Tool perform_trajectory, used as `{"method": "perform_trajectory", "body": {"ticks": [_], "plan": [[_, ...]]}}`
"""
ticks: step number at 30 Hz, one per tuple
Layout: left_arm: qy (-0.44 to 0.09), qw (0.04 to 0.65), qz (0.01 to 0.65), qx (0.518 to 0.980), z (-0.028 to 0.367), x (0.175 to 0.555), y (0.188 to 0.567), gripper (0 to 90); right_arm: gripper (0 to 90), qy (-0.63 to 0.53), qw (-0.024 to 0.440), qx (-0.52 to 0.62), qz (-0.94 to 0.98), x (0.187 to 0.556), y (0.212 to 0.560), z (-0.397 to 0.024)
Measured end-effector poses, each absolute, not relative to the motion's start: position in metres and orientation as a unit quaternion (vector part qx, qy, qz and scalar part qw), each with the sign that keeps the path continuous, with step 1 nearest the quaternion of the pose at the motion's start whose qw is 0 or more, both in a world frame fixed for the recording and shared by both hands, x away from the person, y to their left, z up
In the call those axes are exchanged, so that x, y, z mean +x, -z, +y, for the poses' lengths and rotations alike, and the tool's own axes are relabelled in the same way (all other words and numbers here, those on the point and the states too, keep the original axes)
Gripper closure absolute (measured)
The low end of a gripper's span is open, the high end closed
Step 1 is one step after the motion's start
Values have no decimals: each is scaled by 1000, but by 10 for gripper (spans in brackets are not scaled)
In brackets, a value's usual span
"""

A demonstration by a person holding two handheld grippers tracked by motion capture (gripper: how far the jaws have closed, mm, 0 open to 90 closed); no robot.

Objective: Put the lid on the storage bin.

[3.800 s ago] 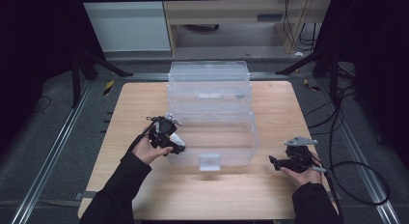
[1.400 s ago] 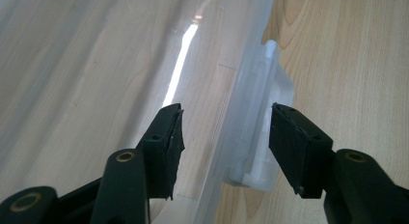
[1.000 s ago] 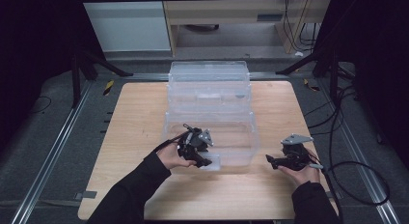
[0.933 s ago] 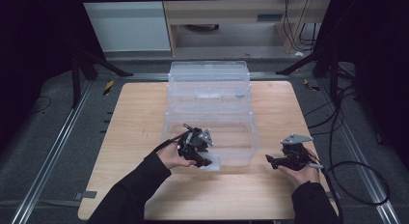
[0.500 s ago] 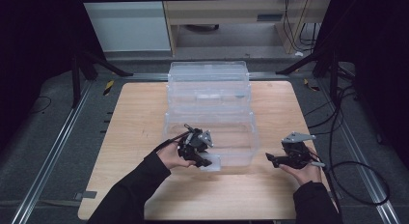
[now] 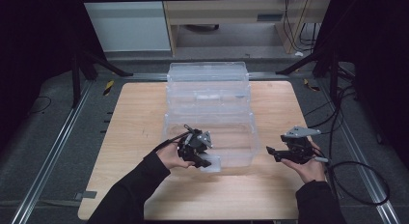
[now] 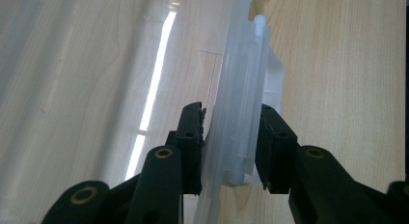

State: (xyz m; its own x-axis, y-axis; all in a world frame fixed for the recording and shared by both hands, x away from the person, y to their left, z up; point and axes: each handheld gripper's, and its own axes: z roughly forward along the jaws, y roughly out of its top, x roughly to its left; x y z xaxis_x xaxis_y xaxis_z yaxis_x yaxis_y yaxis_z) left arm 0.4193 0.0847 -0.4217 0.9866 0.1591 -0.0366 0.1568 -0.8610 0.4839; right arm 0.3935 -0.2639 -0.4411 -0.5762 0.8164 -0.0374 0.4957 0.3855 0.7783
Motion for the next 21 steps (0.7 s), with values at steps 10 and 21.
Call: {"method": "perform_trajectory", "body": {"ticks": [10,21], "plan": [[-3,247,74,966,86,414,421,662,285,-422,225,371,796,395,406,-256],[5,249,68,966,88,413,422,669,316,-461,231,322,794,422,360,-234]]}}
